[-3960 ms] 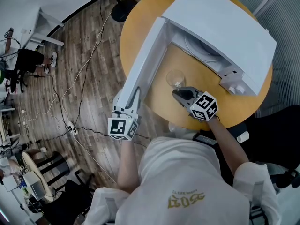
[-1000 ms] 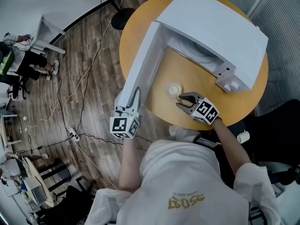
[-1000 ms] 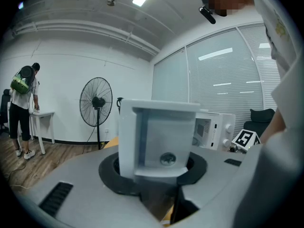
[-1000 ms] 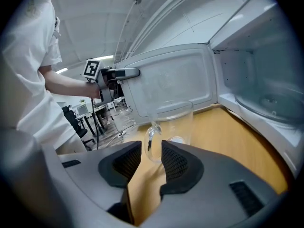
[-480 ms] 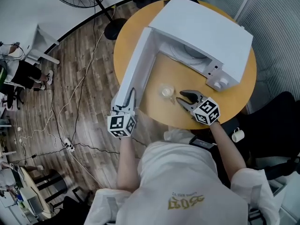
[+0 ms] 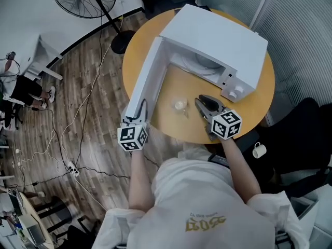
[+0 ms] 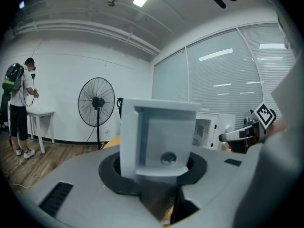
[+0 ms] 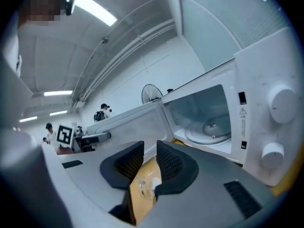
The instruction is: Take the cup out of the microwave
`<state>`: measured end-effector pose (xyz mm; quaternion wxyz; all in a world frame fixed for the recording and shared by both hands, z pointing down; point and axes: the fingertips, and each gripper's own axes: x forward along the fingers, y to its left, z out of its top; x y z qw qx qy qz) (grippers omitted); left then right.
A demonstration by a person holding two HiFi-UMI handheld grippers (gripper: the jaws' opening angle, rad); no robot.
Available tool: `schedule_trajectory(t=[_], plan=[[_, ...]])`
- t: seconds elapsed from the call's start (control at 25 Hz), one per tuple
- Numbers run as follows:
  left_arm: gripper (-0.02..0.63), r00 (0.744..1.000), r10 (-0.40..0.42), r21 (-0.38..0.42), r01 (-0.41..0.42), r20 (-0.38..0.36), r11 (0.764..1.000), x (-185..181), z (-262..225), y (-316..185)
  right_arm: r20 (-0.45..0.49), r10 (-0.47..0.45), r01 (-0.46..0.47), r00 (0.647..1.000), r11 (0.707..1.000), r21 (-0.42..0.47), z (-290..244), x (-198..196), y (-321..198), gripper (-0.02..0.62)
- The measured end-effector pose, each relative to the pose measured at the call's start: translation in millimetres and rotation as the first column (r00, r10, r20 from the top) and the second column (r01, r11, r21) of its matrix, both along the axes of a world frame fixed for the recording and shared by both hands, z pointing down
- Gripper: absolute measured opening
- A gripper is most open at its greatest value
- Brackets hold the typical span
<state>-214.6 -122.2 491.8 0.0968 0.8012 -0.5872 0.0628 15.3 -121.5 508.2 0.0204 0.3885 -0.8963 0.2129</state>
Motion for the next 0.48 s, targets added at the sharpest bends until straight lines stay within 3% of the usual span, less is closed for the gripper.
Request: schedule_trajectory(t=[0.08,0.16,0.48], plan=[[0.166,1.000,0.002,-0.002,-0.002,-0.001,1.000,1,-1,-1,0.054,0.035,-0.035,0.998,0.999,-0.019,-7,7,2,0.065],[0.167,1.000,0.003,-0.007,-0.003,-0.002,1.000,0,0,-1,0.038,0.053,-0.052,0.998,0.999,-0.015,-12,12,5,0.011],[0.167,1.000,-0.001,-0.004,0.001,-0.001,1.000,2,1,1,-0.082,0.218,-0.213,0.973,0.975,0.068,-33,43,-4,0.011]])
